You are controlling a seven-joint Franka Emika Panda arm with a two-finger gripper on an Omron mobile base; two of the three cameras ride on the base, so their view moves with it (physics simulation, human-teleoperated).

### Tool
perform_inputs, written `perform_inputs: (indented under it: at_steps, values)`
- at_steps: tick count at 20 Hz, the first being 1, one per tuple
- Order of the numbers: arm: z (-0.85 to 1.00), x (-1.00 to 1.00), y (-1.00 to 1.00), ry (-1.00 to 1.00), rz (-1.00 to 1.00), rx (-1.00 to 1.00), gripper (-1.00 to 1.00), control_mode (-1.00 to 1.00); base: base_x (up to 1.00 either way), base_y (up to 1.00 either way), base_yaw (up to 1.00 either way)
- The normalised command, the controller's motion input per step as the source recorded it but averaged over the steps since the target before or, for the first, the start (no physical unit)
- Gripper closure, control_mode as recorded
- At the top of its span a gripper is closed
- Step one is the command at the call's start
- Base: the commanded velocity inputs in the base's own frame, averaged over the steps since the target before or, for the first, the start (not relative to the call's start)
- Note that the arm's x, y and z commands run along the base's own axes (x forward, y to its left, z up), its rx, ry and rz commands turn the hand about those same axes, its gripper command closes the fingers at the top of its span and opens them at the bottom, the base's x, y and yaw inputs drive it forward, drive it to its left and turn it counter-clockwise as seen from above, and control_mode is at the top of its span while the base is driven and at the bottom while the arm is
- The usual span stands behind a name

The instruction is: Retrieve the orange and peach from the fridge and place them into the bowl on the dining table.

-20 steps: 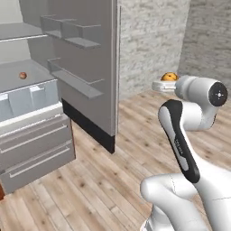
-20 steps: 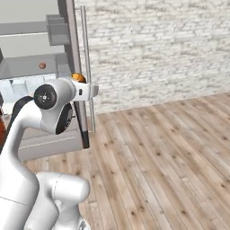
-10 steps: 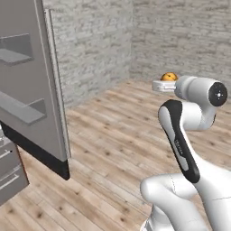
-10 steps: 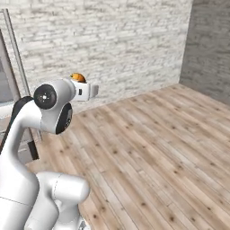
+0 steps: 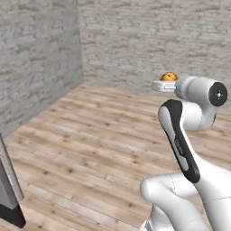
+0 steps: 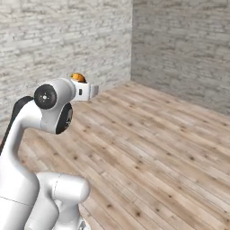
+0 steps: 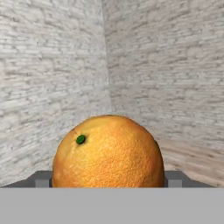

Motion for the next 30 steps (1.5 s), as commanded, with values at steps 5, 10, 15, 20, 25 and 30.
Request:
perform_inputs:
  at_steps: [5, 10, 15, 20, 25, 30]
  values:
    - [0.0, 0.0, 0.0, 0.0, 0.0, 0.0, 1.0, 1.0, 0.37, -0.34, -0.44]
    - [0.0, 0.0, 0.0, 0.0, 0.0, 0.0, 1.0, 1.0, 0.6, -0.2, -0.45]
    - [0.0, 0.0, 0.0, 0.0, 0.0, 0.0, 1.0, 1.0, 0.59, -0.18, -0.46]
    - [0.0, 0.0, 0.0, 0.0, 0.0, 0.0, 1.0, 1.0, 0.46, -0.18, -0.46]
    - [0.0, 0.0, 0.0, 0.0, 0.0, 0.0, 1.0, 1.0, 0.4, -0.21, -0.44]
    - [0.0, 0.0, 0.0, 0.0, 0.0, 0.0, 1.0, 1.0, 0.51, -0.2, -0.47]
